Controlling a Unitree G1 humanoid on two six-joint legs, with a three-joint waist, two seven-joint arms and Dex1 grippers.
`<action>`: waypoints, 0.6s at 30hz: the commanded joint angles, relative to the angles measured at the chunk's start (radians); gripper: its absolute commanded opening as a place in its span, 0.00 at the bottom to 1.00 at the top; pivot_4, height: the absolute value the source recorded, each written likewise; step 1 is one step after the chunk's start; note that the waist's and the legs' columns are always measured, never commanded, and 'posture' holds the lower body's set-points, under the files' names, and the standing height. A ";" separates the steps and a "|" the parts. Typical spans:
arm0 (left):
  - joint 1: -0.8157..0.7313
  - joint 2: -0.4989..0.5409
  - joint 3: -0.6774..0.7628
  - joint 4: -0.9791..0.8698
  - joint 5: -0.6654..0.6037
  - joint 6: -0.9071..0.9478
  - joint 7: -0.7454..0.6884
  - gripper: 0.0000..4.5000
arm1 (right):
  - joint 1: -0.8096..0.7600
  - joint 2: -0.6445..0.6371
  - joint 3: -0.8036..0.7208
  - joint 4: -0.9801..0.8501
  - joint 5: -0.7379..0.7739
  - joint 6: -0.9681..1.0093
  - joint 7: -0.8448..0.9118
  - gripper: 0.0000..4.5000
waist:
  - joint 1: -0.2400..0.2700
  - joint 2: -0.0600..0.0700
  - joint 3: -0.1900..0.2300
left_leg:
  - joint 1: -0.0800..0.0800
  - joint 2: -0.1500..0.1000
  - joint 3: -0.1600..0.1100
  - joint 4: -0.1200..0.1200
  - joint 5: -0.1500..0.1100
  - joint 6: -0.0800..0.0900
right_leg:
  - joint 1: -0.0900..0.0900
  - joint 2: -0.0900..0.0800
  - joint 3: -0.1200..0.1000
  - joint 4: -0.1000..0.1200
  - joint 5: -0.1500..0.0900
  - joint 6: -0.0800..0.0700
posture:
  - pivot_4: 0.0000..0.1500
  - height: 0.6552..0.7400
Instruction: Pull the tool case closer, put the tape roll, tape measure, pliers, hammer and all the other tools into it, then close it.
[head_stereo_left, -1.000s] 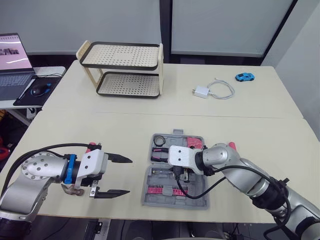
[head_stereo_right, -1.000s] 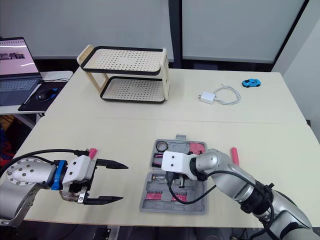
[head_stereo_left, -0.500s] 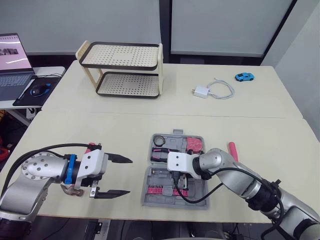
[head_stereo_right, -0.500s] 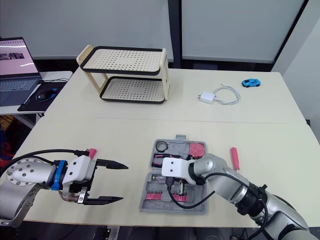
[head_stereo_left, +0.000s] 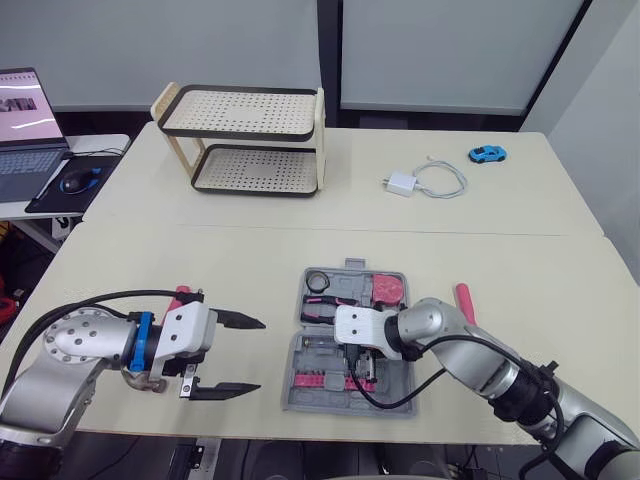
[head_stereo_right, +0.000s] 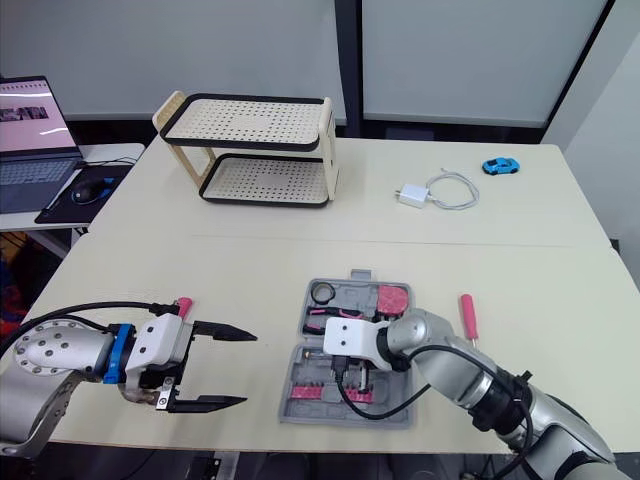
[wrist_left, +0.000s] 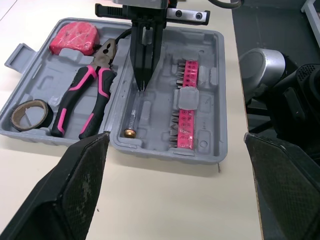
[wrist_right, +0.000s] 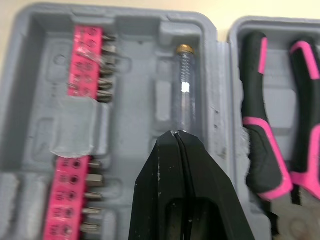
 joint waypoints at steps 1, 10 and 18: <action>0.013 0.001 0.071 -0.001 -0.044 0.049 0.036 1.00 | 0.002 0.002 -0.108 -0.118 0.061 -0.005 0.011 0.00 | 0.000 0.000 0.000 | 0.000 0.000 0.000 0.000 0.000 0.000 | 0.000 0.000 0.000 0.000 0.000 0.000 | 1.00 0.94; 0.090 -0.010 0.308 0.159 -0.078 0.173 0.161 1.00 | 0.241 -0.195 -0.515 -0.352 0.195 -0.073 0.018 0.00 | 0.006 0.000 0.000 | -0.001 0.000 0.000 0.000 0.000 0.000 | 0.000 -0.001 0.000 -0.001 0.000 0.000 | 1.00 0.94; 0.313 0.043 0.519 0.462 -0.006 0.143 0.108 1.00 | 0.785 -0.392 -1.165 -0.317 0.250 -0.203 0.160 0.00 | 0.008 -0.002 -0.001 | 0.000 0.000 0.002 -0.003 -0.001 0.001 | 0.002 -0.001 0.000 -0.006 -0.001 -0.001 | 1.00 0.94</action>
